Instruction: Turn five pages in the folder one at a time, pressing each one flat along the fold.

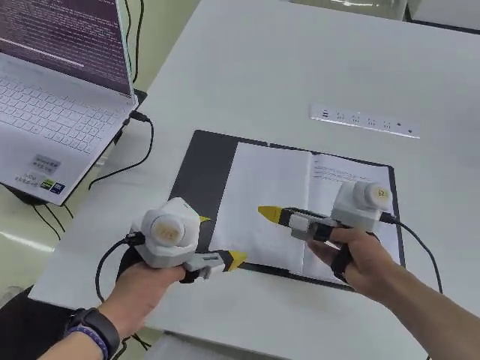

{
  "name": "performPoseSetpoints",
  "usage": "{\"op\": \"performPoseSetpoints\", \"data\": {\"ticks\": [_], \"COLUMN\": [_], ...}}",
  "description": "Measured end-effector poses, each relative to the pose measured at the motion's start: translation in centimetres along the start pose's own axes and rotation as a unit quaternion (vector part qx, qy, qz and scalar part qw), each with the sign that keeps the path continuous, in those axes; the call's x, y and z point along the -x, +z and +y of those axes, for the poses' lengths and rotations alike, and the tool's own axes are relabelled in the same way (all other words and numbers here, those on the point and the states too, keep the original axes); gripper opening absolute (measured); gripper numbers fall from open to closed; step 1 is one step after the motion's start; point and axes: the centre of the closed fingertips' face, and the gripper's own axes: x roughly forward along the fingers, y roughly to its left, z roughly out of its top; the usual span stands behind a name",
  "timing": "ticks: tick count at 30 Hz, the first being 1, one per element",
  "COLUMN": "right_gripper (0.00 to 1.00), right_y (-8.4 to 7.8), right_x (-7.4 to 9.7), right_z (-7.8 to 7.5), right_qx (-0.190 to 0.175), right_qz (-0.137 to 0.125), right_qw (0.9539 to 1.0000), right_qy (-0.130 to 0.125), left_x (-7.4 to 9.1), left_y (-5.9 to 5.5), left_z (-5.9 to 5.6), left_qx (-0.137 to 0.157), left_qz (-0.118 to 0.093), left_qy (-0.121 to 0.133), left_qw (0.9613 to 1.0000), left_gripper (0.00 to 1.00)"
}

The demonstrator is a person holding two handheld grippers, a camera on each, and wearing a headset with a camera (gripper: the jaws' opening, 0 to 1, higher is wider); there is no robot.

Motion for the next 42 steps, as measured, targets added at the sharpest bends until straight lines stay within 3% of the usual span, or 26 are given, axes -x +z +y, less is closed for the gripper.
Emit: {"op": "performPoseSetpoints", "data": {"ticks": [8, 10, 13, 21, 23, 25, 27, 35, 42], "right_gripper": [0.48, 0.45, 0.44, 0.37, 0.35, 0.33, 0.32, 0.32, 0.29], "right_y": [0.3, 0.5, 0.7, -0.6, -0.8, -1.0, -1.2, -0.9, 1.0], "right_x": [3.7, 4.5, 5.3, 6.6, 6.7, 6.8, 6.7, 5.6, 4.3], "right_z": [-1.8, -1.4, -2.0, -2.4, -2.4, -2.9, -3.0, -3.0, -3.8], "right_qx": [-0.014, -0.027, -0.03, -0.056, -0.059, -0.063, -0.068, -0.064, -0.054], "right_qz": [-0.022, -0.041, -0.045, -0.056, -0.057, -0.059, -0.062, -0.052, -0.054], "right_qw": [0.9995, 0.9987, 0.9984, 0.9968, 0.9965, 0.9961, 0.9956, 0.9965, 0.9971], "right_qy": [-0.02, -0.014, -0.016, -0.015, -0.017, -0.018, -0.019, -0.012, -0.005], "left_x": [-2.0, -2.5, -3.0, -3.3, -3.3, -3.3, -3.2, -3.0, -2.9], "left_y": [0.4, 0.0, -1.0, -3.2, -3.7, -4.5, -4.1, -4.1, -4.0], "left_z": [0.5, 0.9, 1.1, 1.9, 1.9, 1.8, 2.0, 1.7, 1.4], "left_qx": [0.0, 0.0, 0.0, 0.012, 0.015, -0.001, -0.007, -0.032, -0.058], "left_qz": [0.002, 0.008, 0.024, 0.036, 0.039, 0.056, 0.045, 0.047, 0.051], "left_qy": [0.001, 0.006, 0.009, 0.025, 0.026, 0.027, 0.031, 0.041, 0.048], "left_qw": [1.0, 1.0, 0.9997, 0.999, 0.9988, 0.9981, 0.9985, 0.9975, 0.9958], "left_gripper": [0.46, 0.41, 0.37, 0.22, 0.19, 0.17, 0.17, 0.13, 0.16]}}
